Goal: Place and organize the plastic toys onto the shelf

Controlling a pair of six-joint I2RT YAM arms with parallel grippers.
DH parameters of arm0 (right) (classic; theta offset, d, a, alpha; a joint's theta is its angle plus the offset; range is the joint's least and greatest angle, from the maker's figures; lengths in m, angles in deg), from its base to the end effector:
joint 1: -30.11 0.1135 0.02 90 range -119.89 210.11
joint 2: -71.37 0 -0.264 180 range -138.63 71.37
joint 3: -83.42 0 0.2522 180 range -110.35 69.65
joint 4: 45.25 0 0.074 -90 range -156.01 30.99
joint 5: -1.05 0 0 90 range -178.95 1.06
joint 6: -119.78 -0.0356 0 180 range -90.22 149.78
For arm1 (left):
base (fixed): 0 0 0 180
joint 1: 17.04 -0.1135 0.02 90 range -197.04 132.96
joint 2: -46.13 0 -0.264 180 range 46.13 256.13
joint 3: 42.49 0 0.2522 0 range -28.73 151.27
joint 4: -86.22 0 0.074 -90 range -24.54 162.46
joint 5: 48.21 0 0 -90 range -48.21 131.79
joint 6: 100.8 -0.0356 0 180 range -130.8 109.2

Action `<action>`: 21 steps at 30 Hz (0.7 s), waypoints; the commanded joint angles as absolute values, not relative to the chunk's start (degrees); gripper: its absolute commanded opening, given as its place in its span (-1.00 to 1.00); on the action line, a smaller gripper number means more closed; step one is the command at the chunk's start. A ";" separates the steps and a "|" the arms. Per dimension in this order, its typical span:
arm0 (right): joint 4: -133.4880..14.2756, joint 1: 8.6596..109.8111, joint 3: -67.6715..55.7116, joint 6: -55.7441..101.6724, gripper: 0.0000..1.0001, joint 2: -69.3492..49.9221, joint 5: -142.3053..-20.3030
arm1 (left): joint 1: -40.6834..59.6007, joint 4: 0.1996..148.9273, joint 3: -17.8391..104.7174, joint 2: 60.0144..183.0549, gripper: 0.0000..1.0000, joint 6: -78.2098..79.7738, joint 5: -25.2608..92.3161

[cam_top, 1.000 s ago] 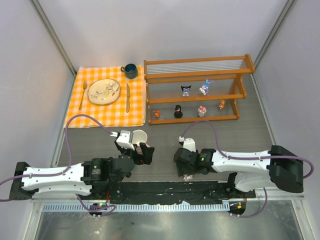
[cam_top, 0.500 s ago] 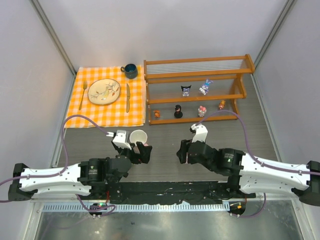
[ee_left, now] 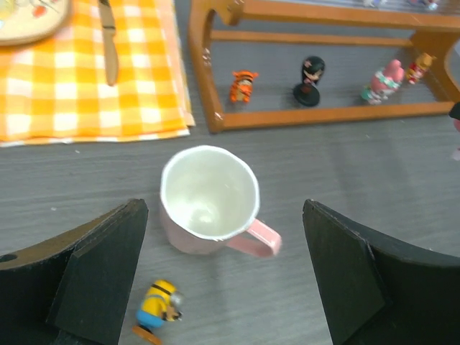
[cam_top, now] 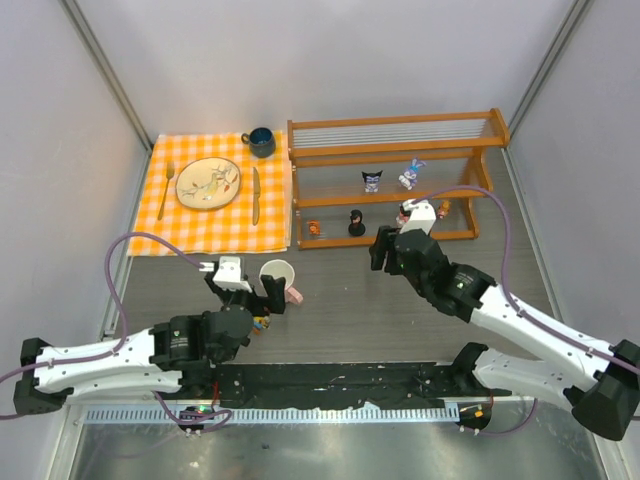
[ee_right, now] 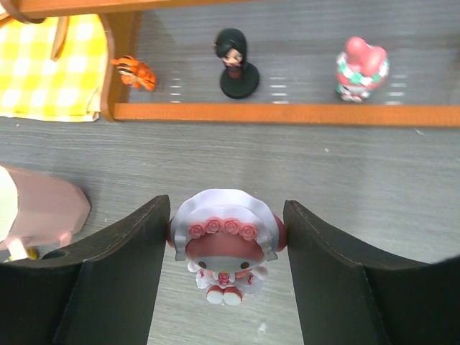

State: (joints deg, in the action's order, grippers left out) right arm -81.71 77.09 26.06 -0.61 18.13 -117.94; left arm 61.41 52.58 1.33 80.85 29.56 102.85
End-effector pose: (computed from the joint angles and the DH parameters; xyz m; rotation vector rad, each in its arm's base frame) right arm 0.1507 0.1362 0.2869 -0.0071 2.0705 0.2916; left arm 0.0576 -0.1260 0.2659 -0.0536 1.7920 -0.4243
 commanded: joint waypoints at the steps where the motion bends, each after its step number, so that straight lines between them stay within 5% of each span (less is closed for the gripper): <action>1: -70.45 76.95 20.79 6.92 -0.99 14.25 -113.30 | 56.19 58.82 -1.56 77.95 0.89 21.65 105.51; 21: -41.09 83.19 15.43 19.93 -0.99 -2.54 -127.18 | 50.55 63.41 -9.57 74.97 0.89 17.59 106.48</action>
State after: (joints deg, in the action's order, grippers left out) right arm -51.72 83.38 18.00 17.03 -2.17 -122.27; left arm 50.79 59.79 -8.72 77.20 18.04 103.76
